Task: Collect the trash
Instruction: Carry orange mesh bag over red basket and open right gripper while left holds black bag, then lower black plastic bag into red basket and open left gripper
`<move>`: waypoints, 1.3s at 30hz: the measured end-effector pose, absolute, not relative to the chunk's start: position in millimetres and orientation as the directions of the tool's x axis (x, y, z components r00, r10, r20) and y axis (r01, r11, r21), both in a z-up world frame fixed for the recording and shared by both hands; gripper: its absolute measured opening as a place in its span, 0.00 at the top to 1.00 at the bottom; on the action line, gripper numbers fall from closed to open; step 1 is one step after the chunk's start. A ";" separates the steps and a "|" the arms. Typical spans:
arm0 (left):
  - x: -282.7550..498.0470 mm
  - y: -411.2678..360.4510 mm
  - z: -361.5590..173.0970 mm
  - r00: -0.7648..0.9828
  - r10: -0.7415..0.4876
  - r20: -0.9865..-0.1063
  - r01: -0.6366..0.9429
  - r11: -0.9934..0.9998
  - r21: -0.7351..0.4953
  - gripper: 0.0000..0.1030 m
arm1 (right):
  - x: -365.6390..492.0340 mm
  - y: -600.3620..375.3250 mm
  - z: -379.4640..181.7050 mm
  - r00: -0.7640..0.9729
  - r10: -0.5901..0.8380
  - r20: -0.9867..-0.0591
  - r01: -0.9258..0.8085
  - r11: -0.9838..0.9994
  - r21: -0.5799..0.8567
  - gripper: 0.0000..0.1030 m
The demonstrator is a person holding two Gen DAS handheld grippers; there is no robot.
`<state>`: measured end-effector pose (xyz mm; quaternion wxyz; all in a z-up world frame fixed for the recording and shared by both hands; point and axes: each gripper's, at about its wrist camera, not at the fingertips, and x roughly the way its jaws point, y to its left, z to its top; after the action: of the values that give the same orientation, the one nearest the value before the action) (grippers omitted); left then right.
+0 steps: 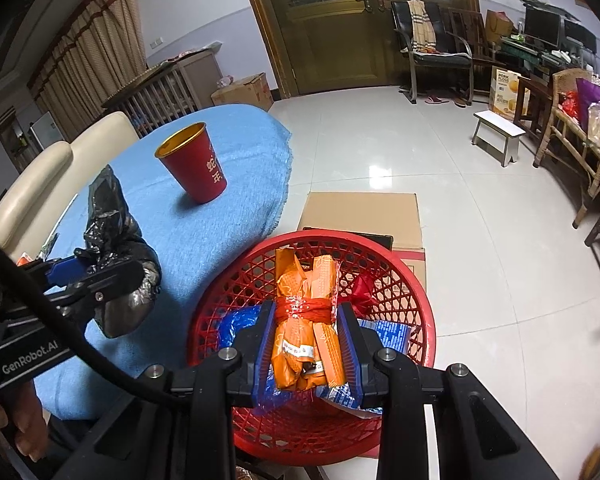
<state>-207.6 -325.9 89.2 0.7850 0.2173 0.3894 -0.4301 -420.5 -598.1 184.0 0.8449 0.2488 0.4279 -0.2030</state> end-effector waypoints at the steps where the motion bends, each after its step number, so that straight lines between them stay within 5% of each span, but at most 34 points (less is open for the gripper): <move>1: -207.8 -325.9 89.2 0.326 -0.506 -0.798 0.844 0.536 0.005 0.50 | -419.5 -598.4 183.8 0.551 -0.130 -0.824 0.556 0.794 0.246 0.68; 10: -205.8 -325.3 84.7 0.325 -0.502 -0.801 0.841 0.541 0.002 0.50 | -413.1 -610.3 171.9 0.529 -0.111 -0.841 0.579 0.772 0.262 0.64; 13: -204.3 -326.3 83.0 0.323 -0.500 -0.804 0.839 0.545 -0.002 0.50 | -415.3 -613.7 171.1 0.532 -0.115 -0.839 0.587 0.764 0.267 0.21; 31: -220.8 -359.5 60.7 0.271 -0.473 -0.838 0.872 0.490 0.006 0.49 | -459.8 -586.5 243.6 0.645 -0.281 -0.711 0.566 0.801 0.196 0.21; 39: -224.0 -369.9 42.6 0.248 -0.414 -0.876 0.882 0.470 0.027 0.29 | -466.6 -593.7 245.3 0.645 -0.301 -0.703 0.589 0.781 0.207 0.21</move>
<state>-224.0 -369.9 42.6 0.7414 0.2720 0.4303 -0.4371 -466.6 -593.7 245.3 0.8812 0.2140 0.3374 -0.2525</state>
